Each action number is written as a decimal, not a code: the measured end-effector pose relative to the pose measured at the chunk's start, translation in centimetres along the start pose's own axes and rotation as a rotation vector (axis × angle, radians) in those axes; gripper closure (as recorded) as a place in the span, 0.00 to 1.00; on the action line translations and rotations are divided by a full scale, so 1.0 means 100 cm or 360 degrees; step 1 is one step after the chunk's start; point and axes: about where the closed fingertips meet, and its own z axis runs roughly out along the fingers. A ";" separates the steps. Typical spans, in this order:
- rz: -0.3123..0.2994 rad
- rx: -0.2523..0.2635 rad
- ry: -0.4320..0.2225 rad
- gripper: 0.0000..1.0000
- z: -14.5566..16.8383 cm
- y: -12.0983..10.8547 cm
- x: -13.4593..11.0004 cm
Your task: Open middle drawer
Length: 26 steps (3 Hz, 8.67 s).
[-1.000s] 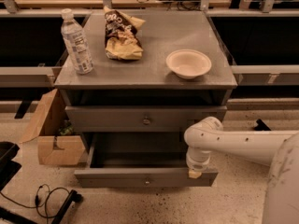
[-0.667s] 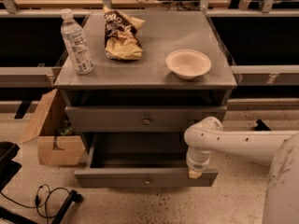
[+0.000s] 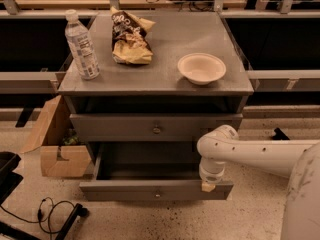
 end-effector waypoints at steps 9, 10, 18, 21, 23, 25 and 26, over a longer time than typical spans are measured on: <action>0.0003 -0.0217 0.0212 1.00 0.006 0.076 0.021; 0.0003 -0.0217 0.0212 1.00 0.006 0.076 0.021; 0.0037 -0.0352 0.0224 1.00 0.006 0.094 0.027; 0.0037 -0.0352 0.0224 0.36 0.006 0.094 0.027; 0.0037 -0.0352 0.0224 0.00 0.006 0.094 0.027; 0.0081 -0.0187 0.0247 0.00 -0.107 0.085 0.045; 0.0137 -0.0069 0.0276 0.00 -0.194 0.102 0.056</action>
Offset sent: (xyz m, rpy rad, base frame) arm 0.0000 0.0000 0.0000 0.0000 0.0000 0.0000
